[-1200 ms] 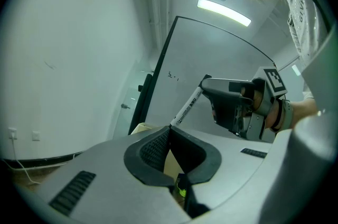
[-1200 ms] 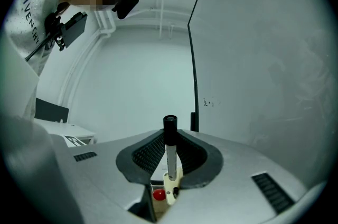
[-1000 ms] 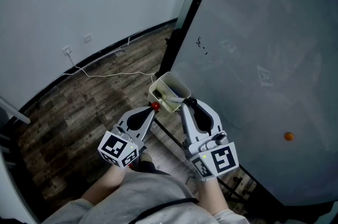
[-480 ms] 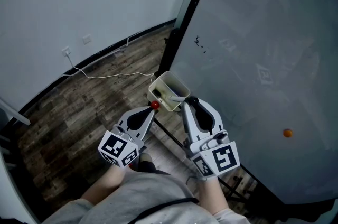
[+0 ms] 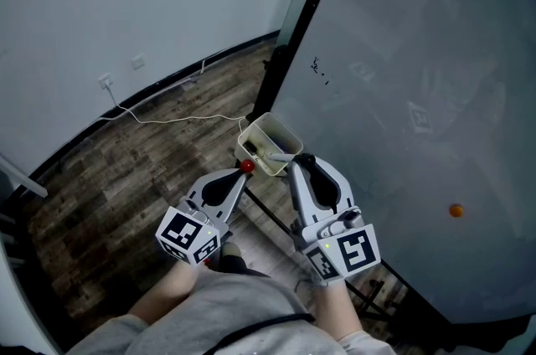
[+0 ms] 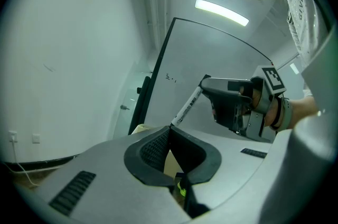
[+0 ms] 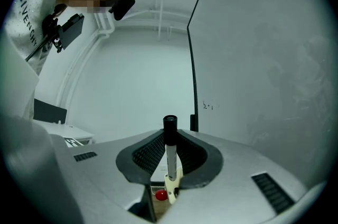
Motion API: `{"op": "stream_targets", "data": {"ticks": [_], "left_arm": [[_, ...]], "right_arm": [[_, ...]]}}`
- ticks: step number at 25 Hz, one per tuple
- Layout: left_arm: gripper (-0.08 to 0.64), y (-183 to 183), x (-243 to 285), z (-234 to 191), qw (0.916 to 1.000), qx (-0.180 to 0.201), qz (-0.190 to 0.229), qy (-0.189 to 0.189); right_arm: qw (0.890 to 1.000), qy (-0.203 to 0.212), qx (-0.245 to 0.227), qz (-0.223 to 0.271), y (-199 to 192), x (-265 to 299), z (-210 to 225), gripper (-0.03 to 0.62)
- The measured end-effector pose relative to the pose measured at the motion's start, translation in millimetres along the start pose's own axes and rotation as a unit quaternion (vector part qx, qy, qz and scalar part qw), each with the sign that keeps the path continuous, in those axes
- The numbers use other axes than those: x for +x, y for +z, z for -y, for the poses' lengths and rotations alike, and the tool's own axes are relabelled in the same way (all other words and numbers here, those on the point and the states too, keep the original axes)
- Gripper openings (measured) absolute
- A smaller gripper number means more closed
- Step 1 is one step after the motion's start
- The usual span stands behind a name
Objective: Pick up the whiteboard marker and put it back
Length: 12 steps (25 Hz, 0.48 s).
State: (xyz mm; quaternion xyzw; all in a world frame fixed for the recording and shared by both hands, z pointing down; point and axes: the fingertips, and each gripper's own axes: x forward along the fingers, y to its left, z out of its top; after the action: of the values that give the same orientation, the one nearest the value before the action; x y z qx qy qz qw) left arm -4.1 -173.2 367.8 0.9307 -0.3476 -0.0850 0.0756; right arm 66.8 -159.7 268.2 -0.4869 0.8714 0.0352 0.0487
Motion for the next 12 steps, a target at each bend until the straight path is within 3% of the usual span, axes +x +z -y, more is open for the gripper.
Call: {"op": "stream_targets", "data": {"ticks": [12], "left_arm": [[0.015, -1.6, -0.9, 1.3, 1.0, -0.001, -0.005, -0.001]], "right_arm": [[1.0, -0.002, 0.001, -0.002, -1.9, -1.0, 0.7, 0.077]]}}
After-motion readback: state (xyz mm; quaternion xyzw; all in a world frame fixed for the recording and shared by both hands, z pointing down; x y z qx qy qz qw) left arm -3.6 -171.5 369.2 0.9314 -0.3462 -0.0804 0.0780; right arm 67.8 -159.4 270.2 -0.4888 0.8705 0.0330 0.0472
